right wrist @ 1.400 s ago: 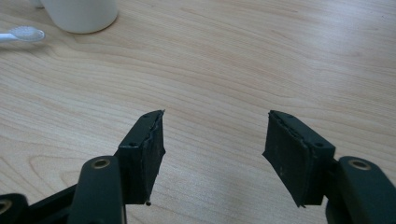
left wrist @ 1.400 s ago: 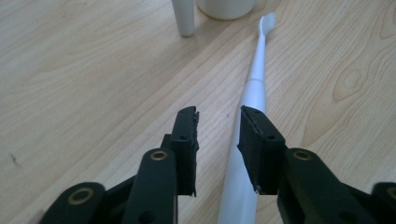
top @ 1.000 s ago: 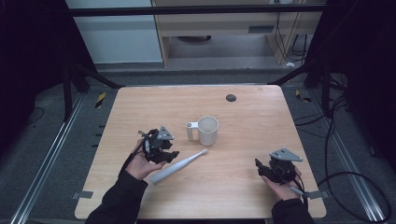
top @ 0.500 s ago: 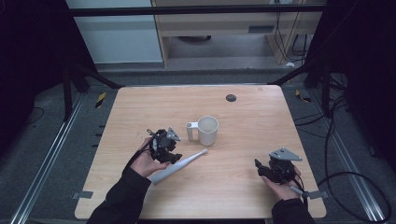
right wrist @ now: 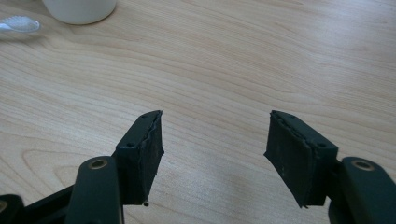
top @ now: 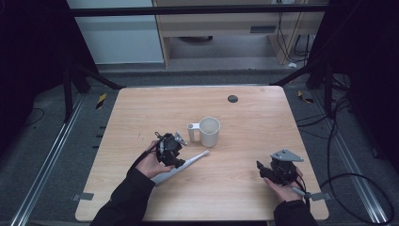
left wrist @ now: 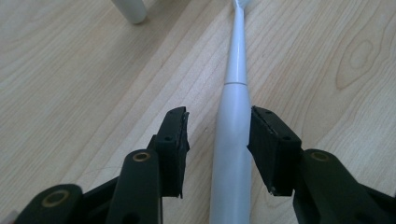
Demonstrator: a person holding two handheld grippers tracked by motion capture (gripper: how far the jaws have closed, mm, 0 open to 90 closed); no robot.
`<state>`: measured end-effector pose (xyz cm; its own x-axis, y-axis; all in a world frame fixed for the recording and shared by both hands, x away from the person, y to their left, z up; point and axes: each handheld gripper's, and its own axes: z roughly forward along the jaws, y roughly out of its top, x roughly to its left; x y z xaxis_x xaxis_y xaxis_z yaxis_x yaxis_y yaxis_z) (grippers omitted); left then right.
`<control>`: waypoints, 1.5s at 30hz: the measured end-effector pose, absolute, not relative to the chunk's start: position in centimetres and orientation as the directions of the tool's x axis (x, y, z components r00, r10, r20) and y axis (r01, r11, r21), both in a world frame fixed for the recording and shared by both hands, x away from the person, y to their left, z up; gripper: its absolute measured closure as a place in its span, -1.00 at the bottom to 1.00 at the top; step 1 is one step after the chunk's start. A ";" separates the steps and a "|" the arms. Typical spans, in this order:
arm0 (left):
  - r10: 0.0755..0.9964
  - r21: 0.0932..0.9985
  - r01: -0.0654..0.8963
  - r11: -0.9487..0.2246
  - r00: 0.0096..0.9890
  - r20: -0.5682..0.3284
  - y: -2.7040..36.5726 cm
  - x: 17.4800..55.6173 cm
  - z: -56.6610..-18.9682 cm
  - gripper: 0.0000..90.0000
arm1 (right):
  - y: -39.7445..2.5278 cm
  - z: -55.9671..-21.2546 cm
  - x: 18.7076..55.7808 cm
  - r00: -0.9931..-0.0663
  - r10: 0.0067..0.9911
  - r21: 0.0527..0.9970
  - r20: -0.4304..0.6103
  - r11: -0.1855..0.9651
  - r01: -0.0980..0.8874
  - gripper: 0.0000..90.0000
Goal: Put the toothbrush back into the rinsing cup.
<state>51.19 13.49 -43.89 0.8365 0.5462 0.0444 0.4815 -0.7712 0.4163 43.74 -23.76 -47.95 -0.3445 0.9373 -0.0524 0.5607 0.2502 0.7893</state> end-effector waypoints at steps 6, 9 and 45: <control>0.537 0.400 0.483 -0.779 0.843 0.028 13.2 51.4 -44.6 0.30 | -23.7 -47.9 43.7 -0.346 0.937 0.786 -0.048 0.250 0.566 -0.20; 0.529 0.385 0.482 -0.787 0.848 0.021 12.9 51.5 -45.0 0.32 | -23.7 -48.0 43.7 -0.348 0.936 0.785 -0.050 0.252 0.566 -0.20; 0.497 0.321 0.477 -0.818 0.868 -0.022 12.0 52.1 -46.6 0.46 | -23.7 -48.0 43.9 -0.354 0.934 0.777 -0.040 0.252 0.577 -0.20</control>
